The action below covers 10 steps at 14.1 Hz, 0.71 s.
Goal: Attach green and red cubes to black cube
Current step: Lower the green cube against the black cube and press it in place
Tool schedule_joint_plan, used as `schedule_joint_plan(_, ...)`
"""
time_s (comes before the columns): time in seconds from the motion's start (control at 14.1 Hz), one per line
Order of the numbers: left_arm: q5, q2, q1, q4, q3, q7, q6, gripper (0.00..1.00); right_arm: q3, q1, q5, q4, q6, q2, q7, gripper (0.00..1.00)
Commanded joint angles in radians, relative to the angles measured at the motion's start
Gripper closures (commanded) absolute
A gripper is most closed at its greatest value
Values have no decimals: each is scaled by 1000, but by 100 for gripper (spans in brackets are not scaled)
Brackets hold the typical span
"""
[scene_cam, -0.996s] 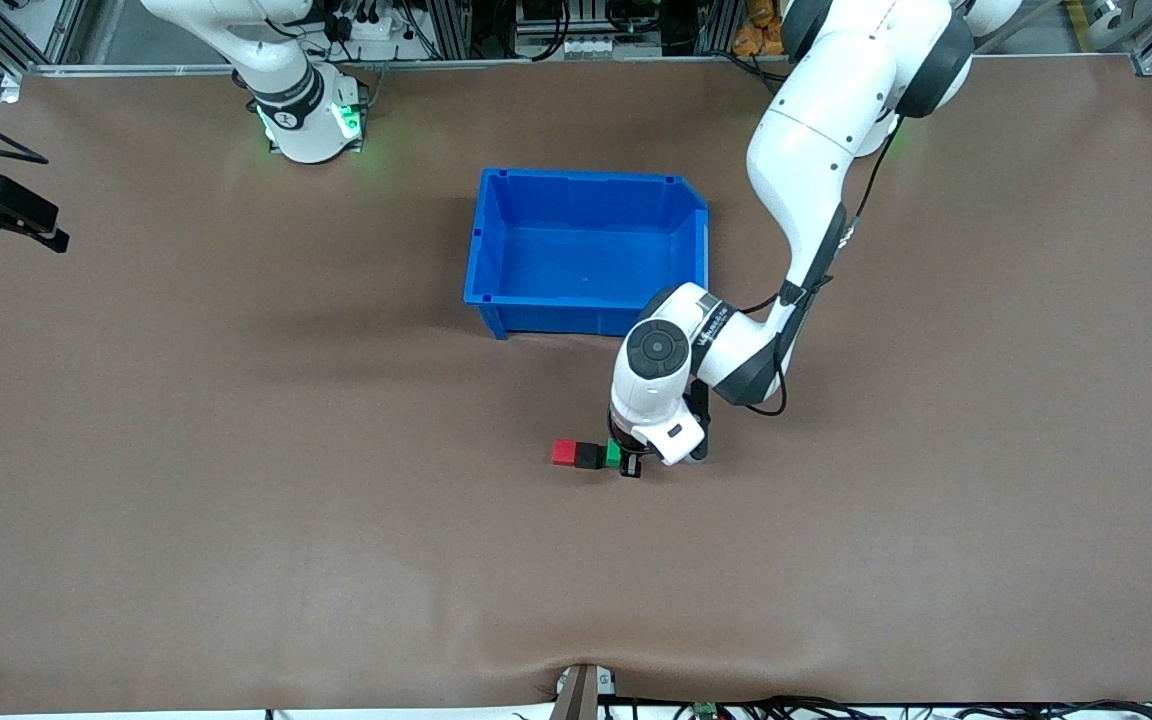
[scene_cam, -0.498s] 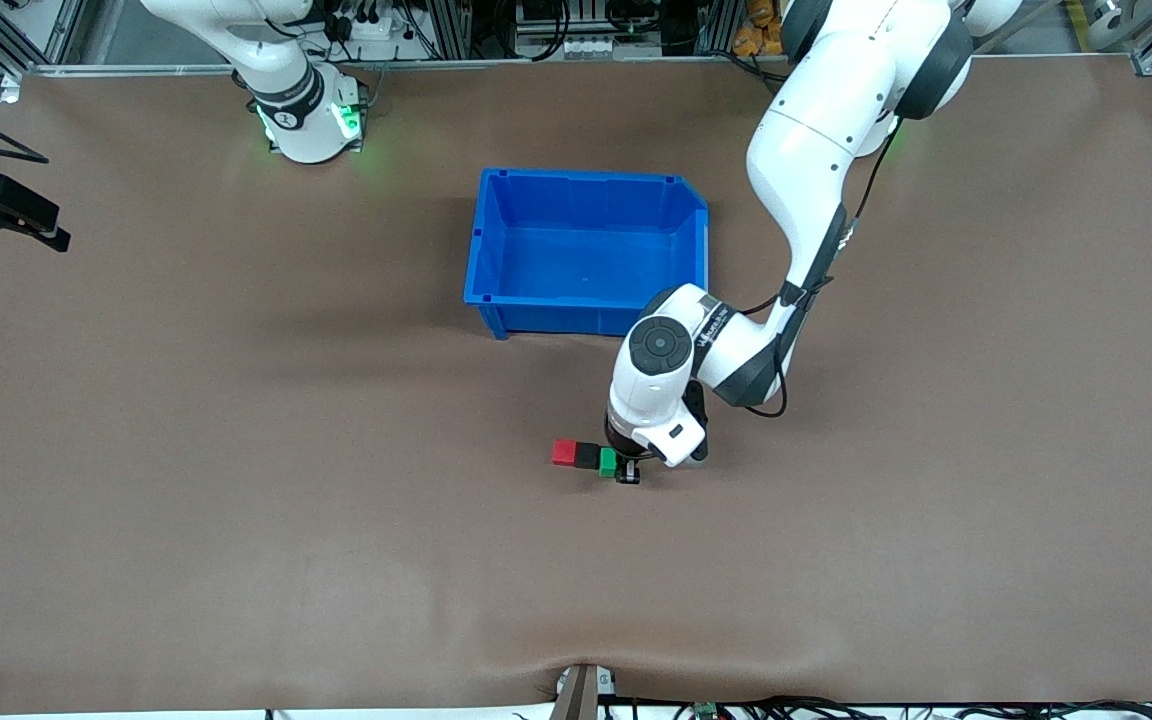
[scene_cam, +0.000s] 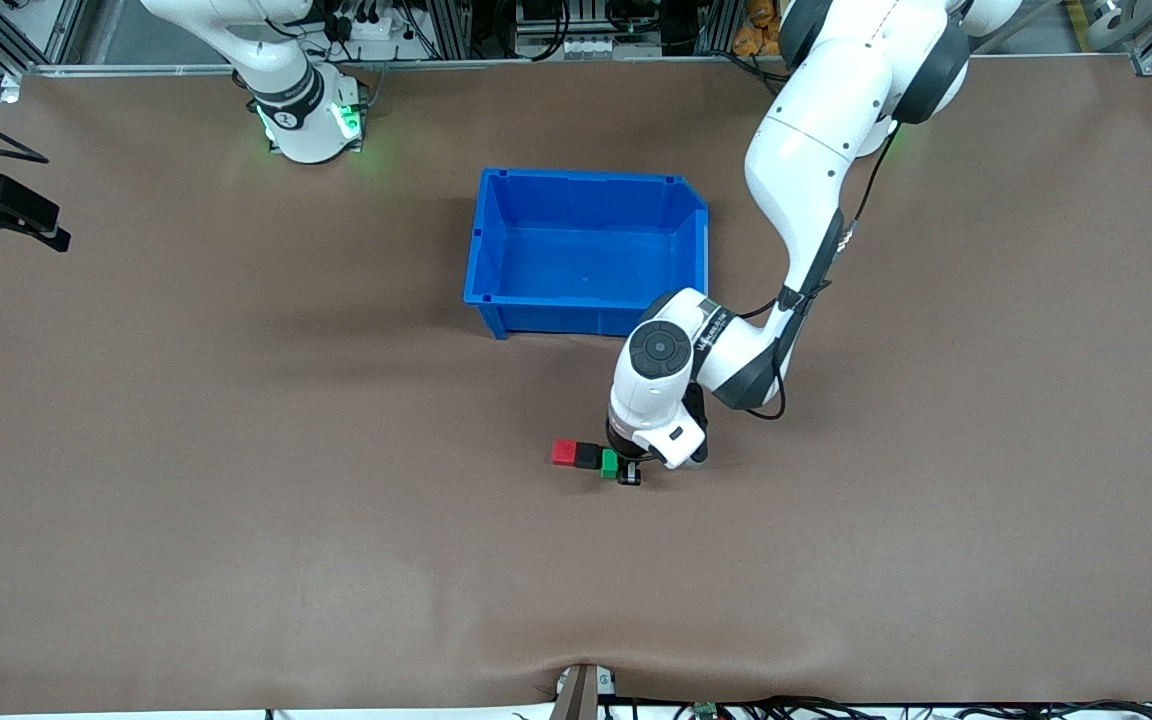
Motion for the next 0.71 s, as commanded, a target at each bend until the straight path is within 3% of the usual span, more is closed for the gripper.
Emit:
schedule_joint_plan(0.0,-13,25,-20,36,8,-17,-32,100,2,-4,19,22,-14,9,-4,0)
schedule_joint_plan(0.21,-12,19,-21,37,-13,-15,-97,100,2,-4,19,22,-14,9,-4,0)
schedule_joint_plan(0.64,-18,19,-20,37,-21,-15,-97,100,2,-4,19,22,-16,9,-4,0)
